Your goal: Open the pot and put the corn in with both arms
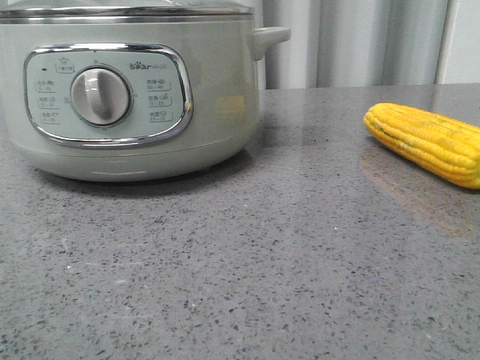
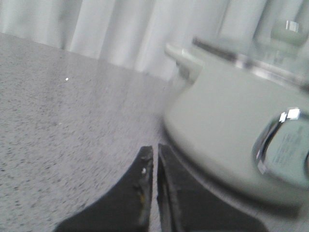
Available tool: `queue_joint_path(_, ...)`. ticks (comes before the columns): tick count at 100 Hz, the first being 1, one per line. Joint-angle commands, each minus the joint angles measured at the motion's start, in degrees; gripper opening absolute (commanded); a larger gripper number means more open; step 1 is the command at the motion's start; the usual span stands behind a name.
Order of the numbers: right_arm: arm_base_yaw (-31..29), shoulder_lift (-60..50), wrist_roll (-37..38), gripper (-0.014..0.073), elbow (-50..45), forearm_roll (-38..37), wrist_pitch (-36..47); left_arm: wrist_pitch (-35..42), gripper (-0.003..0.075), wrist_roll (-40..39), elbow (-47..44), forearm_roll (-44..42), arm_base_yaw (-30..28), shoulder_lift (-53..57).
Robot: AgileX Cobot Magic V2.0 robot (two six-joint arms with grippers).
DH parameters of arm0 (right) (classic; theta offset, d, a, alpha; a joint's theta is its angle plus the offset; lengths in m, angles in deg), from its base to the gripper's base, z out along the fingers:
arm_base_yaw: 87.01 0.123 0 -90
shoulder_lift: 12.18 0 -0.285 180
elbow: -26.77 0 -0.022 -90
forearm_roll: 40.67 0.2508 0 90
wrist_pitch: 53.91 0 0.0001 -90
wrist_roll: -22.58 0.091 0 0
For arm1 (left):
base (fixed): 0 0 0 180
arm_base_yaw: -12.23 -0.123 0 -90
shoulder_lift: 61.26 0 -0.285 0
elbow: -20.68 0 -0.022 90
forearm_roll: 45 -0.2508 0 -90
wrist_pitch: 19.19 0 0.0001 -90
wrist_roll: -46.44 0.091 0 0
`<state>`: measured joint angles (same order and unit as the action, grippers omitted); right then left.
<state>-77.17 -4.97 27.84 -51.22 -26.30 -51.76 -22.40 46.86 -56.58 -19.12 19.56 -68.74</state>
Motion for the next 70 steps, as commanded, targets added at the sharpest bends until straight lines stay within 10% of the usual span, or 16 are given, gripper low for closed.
queue_joint_path(1,-0.37,-0.91,0.98,-0.0074,1.02,6.88,6.77,5.32,-0.0019,-0.43,-0.31,4.85,0.04,1.8)
queue_joint_path(31,-0.37,10.22,0.53,-0.0074,20.39,-8.21,-11.85,-3.61,-0.0012,0.12,12.66,-2.95,0.14,-8.64)
queue_joint_path(44,-0.37,18.55,0.53,-0.004,28.16,-13.3,-15.37,-5.54,0.0179,4.68,20.45,-4.13,0.14,-16.93)
queue_joint_path(57,-0.37,25.5,0.53,0.015,34.04,-13.85,-16.83,-5.65,0.0477,7.74,27.55,-4.13,0.14,-25.93)
queue_joint_path(70,-0.37,29.68,0.53,0.0428,37.3,-14.37,-16.64,-5.39,0.0513,9.58,34.5,-4.13,0.9,-34.29)
